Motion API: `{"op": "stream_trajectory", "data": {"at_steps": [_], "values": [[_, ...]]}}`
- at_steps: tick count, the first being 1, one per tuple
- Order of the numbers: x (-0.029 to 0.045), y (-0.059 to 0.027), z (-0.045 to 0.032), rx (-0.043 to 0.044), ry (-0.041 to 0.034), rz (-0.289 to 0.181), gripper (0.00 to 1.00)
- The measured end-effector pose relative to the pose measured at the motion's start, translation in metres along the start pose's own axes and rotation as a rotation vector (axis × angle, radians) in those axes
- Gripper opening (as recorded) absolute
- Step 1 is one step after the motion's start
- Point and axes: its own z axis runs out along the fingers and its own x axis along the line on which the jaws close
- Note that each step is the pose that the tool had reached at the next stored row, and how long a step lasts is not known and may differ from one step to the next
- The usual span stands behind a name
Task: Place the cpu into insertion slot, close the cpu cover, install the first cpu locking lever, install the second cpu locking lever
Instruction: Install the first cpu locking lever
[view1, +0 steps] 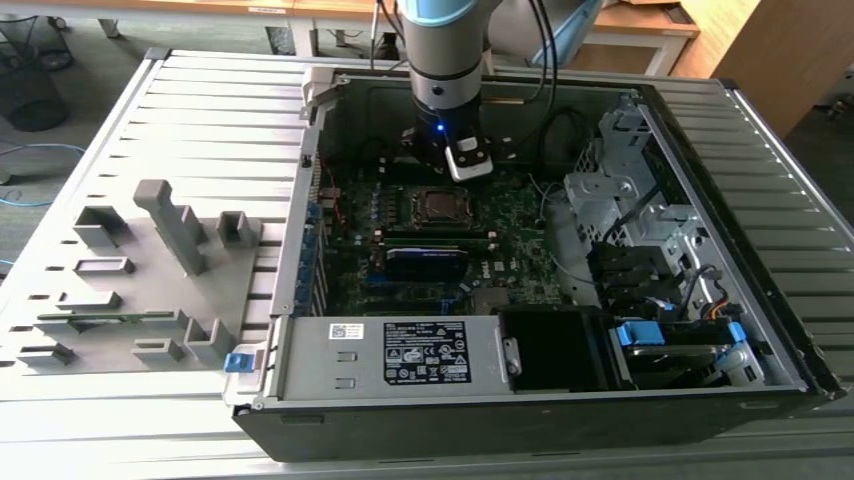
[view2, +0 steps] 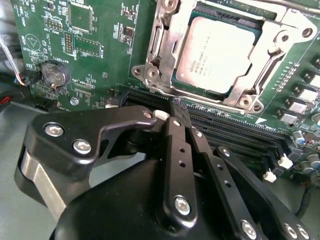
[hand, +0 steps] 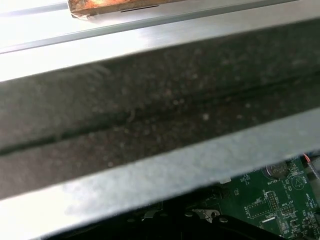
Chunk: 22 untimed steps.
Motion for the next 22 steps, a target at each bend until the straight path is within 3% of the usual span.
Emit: {"op": "stream_trajectory", "data": {"at_steps": [14,22], "values": [[-0.0012,0.0024,-0.0111,-0.0016,0.0005,0.0,0.11],[0.0014,0.0015,-0.0132,-0.0046,-0.0014,-0.001,0.11]]}}
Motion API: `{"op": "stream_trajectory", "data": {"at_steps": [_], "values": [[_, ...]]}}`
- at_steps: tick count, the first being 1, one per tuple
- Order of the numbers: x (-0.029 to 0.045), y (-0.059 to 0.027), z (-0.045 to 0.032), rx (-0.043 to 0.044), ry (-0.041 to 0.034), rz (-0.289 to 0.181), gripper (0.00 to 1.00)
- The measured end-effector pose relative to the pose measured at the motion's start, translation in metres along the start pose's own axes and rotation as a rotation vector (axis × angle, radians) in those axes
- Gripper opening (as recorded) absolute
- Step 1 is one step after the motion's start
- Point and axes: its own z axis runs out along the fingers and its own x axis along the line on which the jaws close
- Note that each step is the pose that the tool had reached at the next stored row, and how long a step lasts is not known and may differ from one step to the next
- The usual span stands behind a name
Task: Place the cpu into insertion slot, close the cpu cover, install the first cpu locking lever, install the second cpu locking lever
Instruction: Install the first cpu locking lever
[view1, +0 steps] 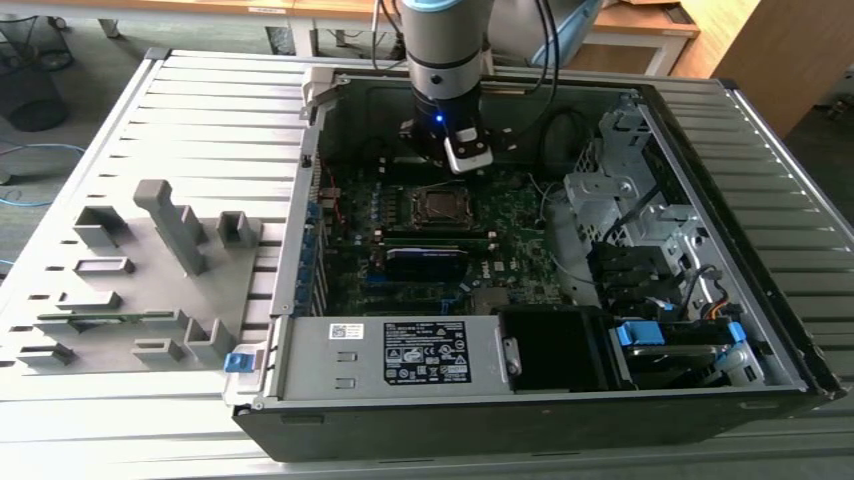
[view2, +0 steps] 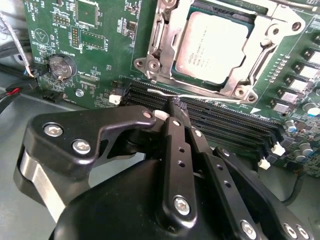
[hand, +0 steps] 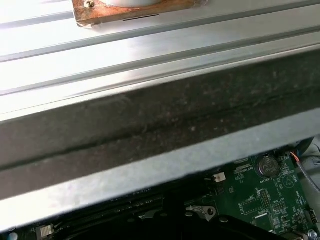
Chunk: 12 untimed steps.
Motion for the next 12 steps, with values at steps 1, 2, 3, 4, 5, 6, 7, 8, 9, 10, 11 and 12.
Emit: {"op": "stream_trajectory", "data": {"at_steps": [1,2,3,4,5,6,7,8,9,10,11,12], "values": [[0.0009,-0.0005,-0.0002,-0.0003,-0.0012,0.0,0.11],[0.0016,-0.0009,-0.0004,-0.0006,-0.0021,-0.001,0.11],[0.002,-0.0011,-0.0005,-0.0008,-0.0028,-0.001,0.11],[0.0019,-0.0013,-0.0005,-0.001,-0.0033,-0.001,0.11],[0.0019,-0.0015,-0.0006,-0.0011,-0.0036,-0.001,0.11],[0.0018,-0.0018,-0.0007,-0.0012,-0.0039,-0.001,0.11],[0.0017,-0.0022,-0.0008,-0.0007,-0.0042,-0.001,0.11],[0.0016,-0.0025,-0.0009,-0.001,-0.0042,-0.002,0.11],[0.0015,-0.0029,-0.0009,-0.0013,-0.0044,-0.002,0.11],[0.0014,-0.0032,-0.0009,-0.0014,-0.0046,-0.001,0.11],[0.0013,-0.0035,-0.001,-0.0015,-0.0047,-0.002,0.11],[0.0013,-0.0037,-0.001,-0.0016,-0.005,-0.001,0.11]]}}
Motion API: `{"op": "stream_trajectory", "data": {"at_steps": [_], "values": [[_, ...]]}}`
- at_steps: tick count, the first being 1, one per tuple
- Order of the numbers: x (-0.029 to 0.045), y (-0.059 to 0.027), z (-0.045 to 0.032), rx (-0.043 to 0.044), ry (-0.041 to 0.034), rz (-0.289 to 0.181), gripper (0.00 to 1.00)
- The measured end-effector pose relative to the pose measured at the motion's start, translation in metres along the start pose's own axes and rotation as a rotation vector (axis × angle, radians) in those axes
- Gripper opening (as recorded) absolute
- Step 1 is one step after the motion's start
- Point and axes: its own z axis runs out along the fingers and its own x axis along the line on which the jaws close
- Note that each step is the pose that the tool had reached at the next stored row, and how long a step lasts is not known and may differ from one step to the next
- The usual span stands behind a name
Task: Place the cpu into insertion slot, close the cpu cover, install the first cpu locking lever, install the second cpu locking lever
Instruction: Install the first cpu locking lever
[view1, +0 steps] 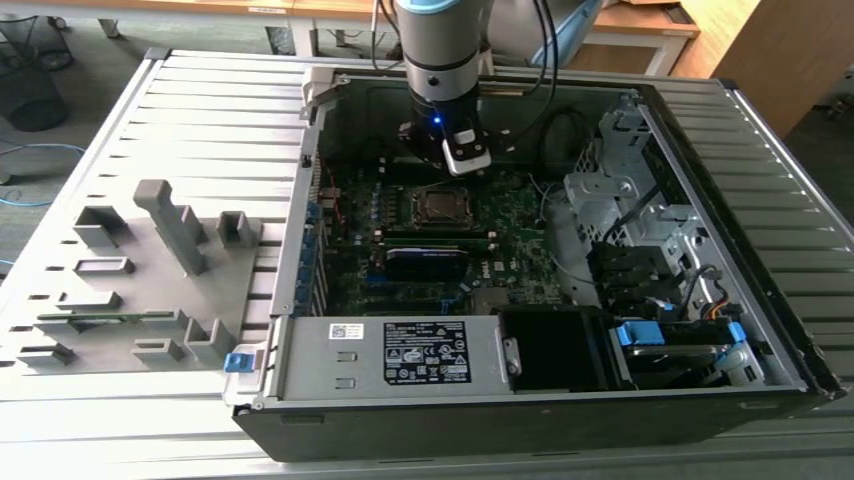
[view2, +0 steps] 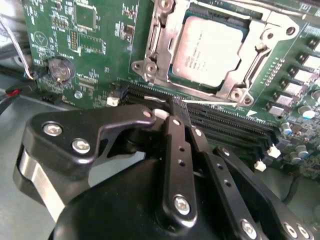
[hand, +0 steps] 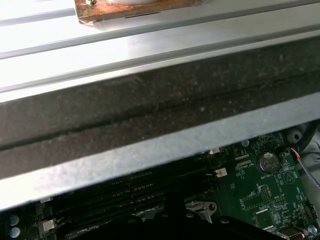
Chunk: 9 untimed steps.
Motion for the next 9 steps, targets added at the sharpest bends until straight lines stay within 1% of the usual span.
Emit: {"op": "stream_trajectory", "data": {"at_steps": [2,5,9], "values": [[-0.0001,-0.0001,0.0,0.0003,-0.0011,0.0,0.11],[0.0,-0.0003,0.0008,0.0012,-0.0051,-0.001,0.11],[0.0004,0.0004,0.0014,0.0011,-0.0064,-0.001,0.11]]}}
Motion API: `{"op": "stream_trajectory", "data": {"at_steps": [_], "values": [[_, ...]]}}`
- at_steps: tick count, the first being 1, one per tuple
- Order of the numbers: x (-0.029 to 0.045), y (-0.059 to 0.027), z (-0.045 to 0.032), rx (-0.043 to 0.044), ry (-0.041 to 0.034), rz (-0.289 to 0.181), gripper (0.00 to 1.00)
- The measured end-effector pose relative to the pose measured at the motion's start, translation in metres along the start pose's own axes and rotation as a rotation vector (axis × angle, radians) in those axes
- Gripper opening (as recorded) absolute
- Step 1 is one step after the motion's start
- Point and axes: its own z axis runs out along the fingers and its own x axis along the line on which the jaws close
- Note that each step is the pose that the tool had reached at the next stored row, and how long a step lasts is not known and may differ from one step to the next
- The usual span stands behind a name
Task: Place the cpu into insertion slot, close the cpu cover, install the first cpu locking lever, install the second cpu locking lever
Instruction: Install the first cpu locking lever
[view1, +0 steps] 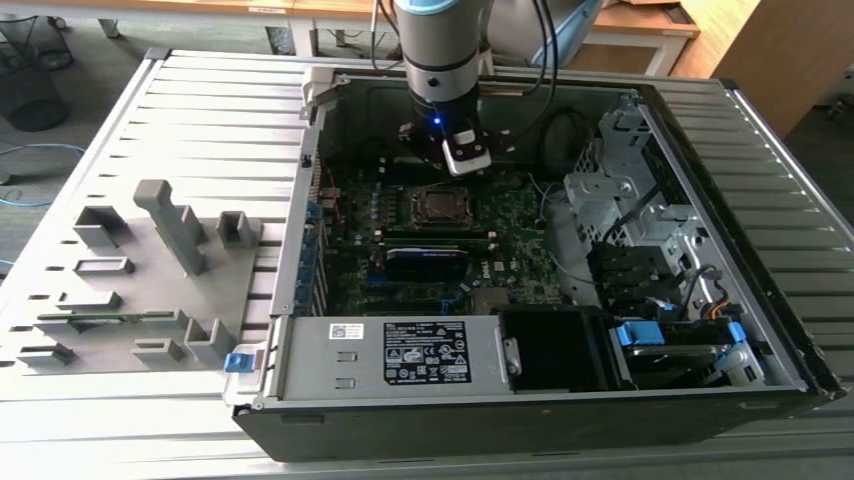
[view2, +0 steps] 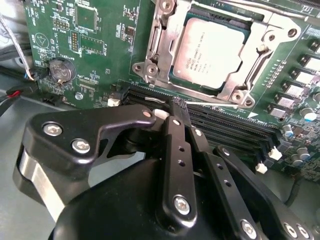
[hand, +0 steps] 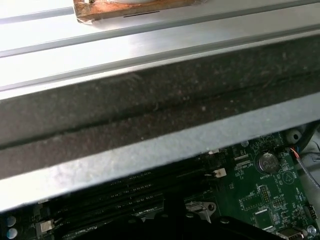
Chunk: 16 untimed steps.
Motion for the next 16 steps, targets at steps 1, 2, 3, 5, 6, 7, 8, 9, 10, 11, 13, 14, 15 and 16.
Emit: {"op": "stream_trajectory", "data": {"at_steps": [1,2,3,5,6,7,8,9,10,11,13,14,15,16], "values": [[0.0001,0.0005,0.0001,0.0,-0.0001,0.0,0.11],[0.0003,0.0011,0.0002,0.0001,-0.0002,0.001,0.11],[0.0006,0.0018,0.0004,0.0001,-0.0003,0.001,0.11],[0.0011,0.0036,0.0007,0.0004,-0.0006,0.002,0.11],[0.0014,0.0045,0.0009,0.0004,-0.0009,0.003,0.11],[0.0016,0.0052,0.0011,0.0002,-0.001,0.004,0.11],[0.0018,0.0057,0.0012,0.0005,-0.0012,0.005,0.11],[0.0019,0.0059,0.0013,0.0005,-0.0013,0.005,0.11],[0.0019,0.0059,0.0013,0.0004,-0.0014,0.005,0.11],[0.0019,0.0058,0.0016,0.0004,-0.002,0.005,0.11],[0.002,0.0057,0.0022,0.001,-0.0029,0.005,0.11],[0.0019,0.0055,0.0024,0.0014,-0.0031,0.004,0.11],[0.0019,0.0053,0.0027,0.0016,-0.0032,0.004,0.11],[0.0019,0.0051,0.0031,0.0016,-0.0034,0.004,0.11]]}}
